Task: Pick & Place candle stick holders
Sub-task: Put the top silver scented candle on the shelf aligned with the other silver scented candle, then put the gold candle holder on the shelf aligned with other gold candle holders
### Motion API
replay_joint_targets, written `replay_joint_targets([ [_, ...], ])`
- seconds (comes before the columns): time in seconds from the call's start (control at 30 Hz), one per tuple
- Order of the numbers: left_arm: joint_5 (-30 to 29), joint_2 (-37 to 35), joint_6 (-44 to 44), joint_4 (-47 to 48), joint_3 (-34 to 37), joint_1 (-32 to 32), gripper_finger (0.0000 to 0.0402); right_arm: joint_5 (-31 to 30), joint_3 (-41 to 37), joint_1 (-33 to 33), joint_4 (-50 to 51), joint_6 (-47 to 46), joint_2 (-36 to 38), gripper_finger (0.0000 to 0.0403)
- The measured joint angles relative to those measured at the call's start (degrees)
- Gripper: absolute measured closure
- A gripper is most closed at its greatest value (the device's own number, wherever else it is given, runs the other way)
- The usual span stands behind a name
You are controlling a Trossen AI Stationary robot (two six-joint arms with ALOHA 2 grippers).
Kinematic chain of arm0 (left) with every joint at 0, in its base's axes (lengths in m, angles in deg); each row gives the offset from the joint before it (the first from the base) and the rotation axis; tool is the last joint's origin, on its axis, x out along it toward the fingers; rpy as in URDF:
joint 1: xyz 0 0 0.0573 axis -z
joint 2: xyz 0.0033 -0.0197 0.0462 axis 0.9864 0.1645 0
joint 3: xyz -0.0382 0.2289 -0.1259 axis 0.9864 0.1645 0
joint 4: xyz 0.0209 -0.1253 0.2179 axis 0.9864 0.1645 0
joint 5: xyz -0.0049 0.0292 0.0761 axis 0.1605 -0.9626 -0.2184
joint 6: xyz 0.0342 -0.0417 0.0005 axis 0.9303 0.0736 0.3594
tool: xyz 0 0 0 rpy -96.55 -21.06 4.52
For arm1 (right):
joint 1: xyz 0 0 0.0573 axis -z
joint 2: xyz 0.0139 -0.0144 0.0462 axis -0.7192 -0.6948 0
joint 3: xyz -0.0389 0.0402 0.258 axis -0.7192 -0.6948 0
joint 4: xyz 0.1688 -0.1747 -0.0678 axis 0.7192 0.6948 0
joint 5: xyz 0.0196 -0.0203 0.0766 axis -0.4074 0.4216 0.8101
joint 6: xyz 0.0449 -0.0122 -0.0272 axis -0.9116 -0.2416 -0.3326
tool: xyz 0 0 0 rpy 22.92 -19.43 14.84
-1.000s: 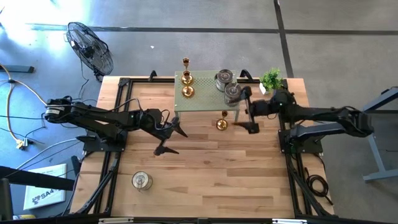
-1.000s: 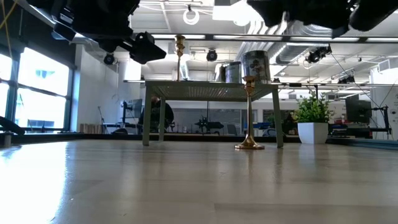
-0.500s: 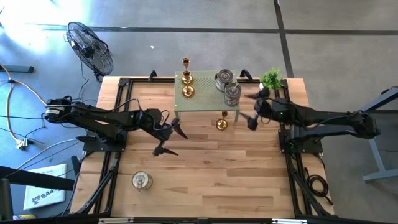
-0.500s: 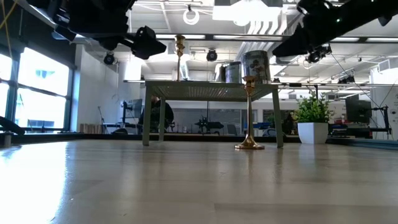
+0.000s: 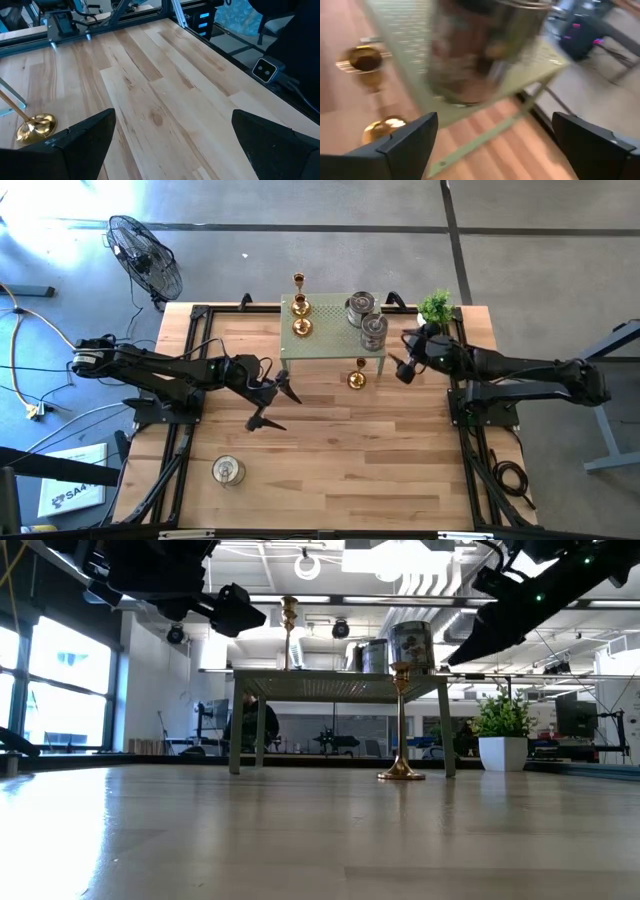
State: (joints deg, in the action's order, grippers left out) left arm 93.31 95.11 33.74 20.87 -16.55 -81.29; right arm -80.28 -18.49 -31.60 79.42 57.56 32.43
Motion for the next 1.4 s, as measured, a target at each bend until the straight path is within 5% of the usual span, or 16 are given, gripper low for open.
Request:
replay_joint_targets([
  [0.27,-0.04,0.00,0.08,0.00,0.00,0.00,0.0009,-12.26,0.00,1.12,-5.98,-0.32,0.00,0.0018],
  [0.57,-0.06,0.00,0.06,0.00,0.00,0.00,0.0009,-12.14,0.02,1.11,-11.08,0.69,-0.91,0.0018],
  [1.1,-0.03,0.00,-0.09,0.32,0.00,0.00,0.0009,-12.47,0.02,1.08,-21.70,4.34,-13.30,0.0018],
  [1.4,0.27,0.00,-0.33,1.96,0.00,0.00,0.0009,-29.31,0.02,-1.31,-14.69,1.52,-9.16,0.0018],
])
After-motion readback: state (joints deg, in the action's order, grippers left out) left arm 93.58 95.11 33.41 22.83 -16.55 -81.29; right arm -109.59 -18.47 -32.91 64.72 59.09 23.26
